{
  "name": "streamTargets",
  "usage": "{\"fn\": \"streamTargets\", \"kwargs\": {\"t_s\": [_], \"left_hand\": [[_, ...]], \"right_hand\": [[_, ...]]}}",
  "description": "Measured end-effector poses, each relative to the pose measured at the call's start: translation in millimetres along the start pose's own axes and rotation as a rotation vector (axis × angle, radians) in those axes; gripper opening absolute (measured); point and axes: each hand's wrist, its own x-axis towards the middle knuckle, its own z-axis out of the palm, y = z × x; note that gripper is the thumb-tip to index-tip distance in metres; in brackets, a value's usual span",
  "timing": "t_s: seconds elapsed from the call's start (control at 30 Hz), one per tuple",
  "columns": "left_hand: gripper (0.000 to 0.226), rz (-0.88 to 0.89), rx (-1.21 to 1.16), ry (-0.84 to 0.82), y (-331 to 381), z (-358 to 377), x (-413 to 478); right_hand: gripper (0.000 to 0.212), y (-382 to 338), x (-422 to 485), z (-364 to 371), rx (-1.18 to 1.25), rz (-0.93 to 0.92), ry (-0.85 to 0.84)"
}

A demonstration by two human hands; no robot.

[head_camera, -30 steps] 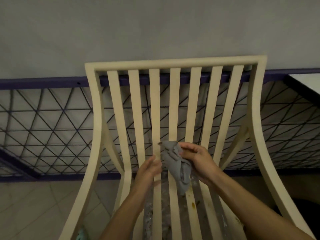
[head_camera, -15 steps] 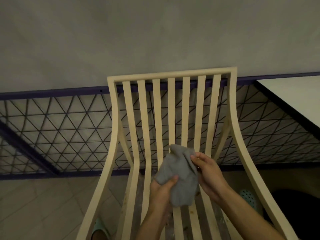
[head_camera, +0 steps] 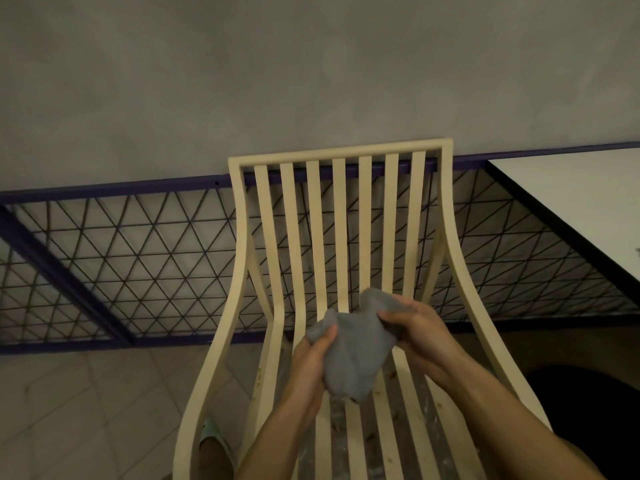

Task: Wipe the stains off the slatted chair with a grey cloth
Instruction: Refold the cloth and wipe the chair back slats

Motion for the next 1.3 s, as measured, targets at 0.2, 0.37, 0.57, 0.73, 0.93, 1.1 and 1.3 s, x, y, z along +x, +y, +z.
{"fn": "streamTargets", "kwargs": {"t_s": [0.2,0.37,0.57,0.73,0.93,1.1,1.3], "left_hand": [[0.045,-0.114,0.096,0.036,-36.9,-1.0,-15.7],[0.051,-0.134,0.106,0.155,-61.2,-16.2,-20.4],[0.070,0.257,0.331,-0.091,-18.3,-25.0,-31.2],[0.075,0.014,0.346,-0.359,0.8,-24.3,-29.9],[0.067,-0.002,0.104,-0.364,-12.3,-13.2,-27.4],[0.042,0.098,0.355,-0.149,-17.5,-18.6,-24.1],[0.032,0.226,0.432,-0.117,-16.8,-31.6,-23.3]], "right_hand": [[0.024,-10.8,-18.1,14.5,-0.163,-0.226,0.009],[0.022,-27.3,-25.5,16.9,-0.150,-0.237,-0.023],[0.025,-43.8,-36.0,24.4,-0.182,-0.134,-0.310],[0.035,-55.8,-33.2,22.8,-0.024,-0.023,-0.390],[0.043,-8.0,-29.7,-12.8,0.268,0.348,-0.196],[0.055,24.2,-35.5,-29.2,0.288,0.284,-0.162],[0.042,27.7,-36.3,-18.8,-0.621,-0.028,-0.290]]}}
